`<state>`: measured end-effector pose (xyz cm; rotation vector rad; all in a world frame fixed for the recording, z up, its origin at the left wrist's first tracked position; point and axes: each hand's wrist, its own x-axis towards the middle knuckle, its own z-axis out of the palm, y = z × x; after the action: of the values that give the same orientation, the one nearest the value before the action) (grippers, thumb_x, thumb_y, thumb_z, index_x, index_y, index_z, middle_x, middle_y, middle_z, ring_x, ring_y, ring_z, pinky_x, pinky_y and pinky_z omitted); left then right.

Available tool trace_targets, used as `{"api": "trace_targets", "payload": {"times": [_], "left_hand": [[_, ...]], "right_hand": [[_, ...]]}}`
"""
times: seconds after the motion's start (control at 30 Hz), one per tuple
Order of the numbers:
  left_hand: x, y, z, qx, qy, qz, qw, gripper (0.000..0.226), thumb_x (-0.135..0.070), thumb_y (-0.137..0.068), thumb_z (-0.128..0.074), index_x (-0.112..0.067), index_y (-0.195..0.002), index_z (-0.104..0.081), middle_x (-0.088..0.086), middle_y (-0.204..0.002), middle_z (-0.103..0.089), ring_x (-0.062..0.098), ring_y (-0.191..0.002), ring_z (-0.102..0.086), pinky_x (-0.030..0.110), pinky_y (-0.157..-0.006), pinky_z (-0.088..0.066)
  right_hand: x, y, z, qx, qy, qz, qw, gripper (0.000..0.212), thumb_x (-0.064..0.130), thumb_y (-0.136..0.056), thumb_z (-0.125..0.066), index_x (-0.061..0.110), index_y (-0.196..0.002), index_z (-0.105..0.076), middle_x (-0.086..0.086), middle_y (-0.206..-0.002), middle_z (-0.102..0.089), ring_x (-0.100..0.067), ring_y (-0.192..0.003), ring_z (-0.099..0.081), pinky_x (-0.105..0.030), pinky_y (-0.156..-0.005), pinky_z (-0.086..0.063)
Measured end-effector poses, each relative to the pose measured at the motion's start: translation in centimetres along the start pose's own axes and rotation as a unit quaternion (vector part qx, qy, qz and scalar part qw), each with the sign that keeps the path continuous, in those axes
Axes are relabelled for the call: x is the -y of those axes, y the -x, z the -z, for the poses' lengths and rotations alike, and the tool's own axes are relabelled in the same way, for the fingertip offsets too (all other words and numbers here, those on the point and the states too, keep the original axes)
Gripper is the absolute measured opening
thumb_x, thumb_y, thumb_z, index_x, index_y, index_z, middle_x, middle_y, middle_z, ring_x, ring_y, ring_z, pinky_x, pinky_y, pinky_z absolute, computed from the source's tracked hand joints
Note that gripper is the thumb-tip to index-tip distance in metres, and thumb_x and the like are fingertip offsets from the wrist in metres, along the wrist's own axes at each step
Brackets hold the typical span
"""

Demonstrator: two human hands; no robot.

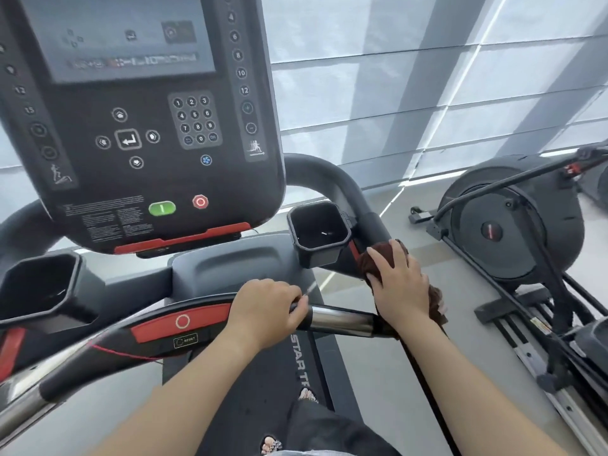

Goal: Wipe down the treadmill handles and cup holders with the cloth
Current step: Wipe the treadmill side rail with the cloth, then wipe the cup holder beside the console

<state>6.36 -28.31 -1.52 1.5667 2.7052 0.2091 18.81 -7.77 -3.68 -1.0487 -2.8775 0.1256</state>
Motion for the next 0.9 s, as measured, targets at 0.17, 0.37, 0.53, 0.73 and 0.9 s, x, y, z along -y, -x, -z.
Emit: {"api": "trace_targets", "payload": {"times": [0.17,0.37,0.53,0.73,0.9], "left_hand": [[0.4,-0.8,0.3,0.028,0.081,0.054,0.995,0.032,-0.049,-0.084,-0.038,-0.026,-0.08,-0.061,-0.008,-0.076,-0.064,0.015,-0.074,-0.058,0.028,-0.056,-0.035],[2.4,-4.1,1.2,-0.006,0.116,0.126,0.985,0.022,-0.042,-0.087,-0.044,-0.03,-0.084,-0.062,-0.011,-0.078,-0.063,0.011,-0.075,-0.056,0.027,-0.056,-0.037],[3.3,-4.1,0.2,-0.024,0.176,0.189,0.966,0.017,-0.04,-0.086,-0.046,-0.032,-0.078,-0.059,-0.014,-0.077,-0.057,0.007,-0.074,-0.051,0.025,-0.061,-0.037],[3.0,-4.1,0.2,-0.015,0.176,0.208,0.962,0.015,-0.04,-0.086,-0.047,-0.032,-0.085,-0.06,-0.015,-0.09,-0.059,0.006,-0.085,-0.053,0.027,-0.069,-0.046],[3.1,-4.0,-0.1,0.002,0.176,0.214,0.961,0.017,-0.041,-0.087,-0.045,-0.033,-0.085,-0.06,-0.015,-0.085,-0.056,0.005,-0.08,-0.05,0.025,-0.065,-0.042]], "right_hand": [[-0.9,1.1,-0.3,-0.016,-0.025,0.009,1.0,0.047,0.023,-0.083,-0.067,0.029,-0.127,-0.055,-0.015,-0.142,-0.043,-0.042,-0.106,-0.051,-0.05,-0.077,-0.047],[0.2,-4.4,0.1,-0.021,-0.055,0.018,0.998,0.045,0.03,-0.091,-0.053,0.032,-0.135,-0.044,-0.011,-0.149,-0.031,-0.038,-0.118,-0.042,-0.05,-0.09,-0.042],[0.7,-6.4,0.2,-0.023,-0.099,0.007,0.995,0.042,0.024,-0.091,-0.052,0.031,-0.133,-0.046,-0.008,-0.147,-0.034,-0.036,-0.118,-0.042,-0.049,-0.094,-0.041],[1.5,-8.4,2.6,-0.111,-0.273,0.047,0.955,0.04,0.014,-0.089,-0.056,0.026,-0.128,-0.052,-0.006,-0.134,-0.047,-0.032,-0.109,-0.048,-0.042,-0.094,-0.041],[5.4,-12.8,2.9,-0.064,-0.276,0.099,0.954,0.039,0.018,-0.092,-0.052,0.022,-0.131,-0.049,-0.006,-0.143,-0.04,-0.032,-0.123,-0.041,-0.046,-0.105,-0.037]]}}
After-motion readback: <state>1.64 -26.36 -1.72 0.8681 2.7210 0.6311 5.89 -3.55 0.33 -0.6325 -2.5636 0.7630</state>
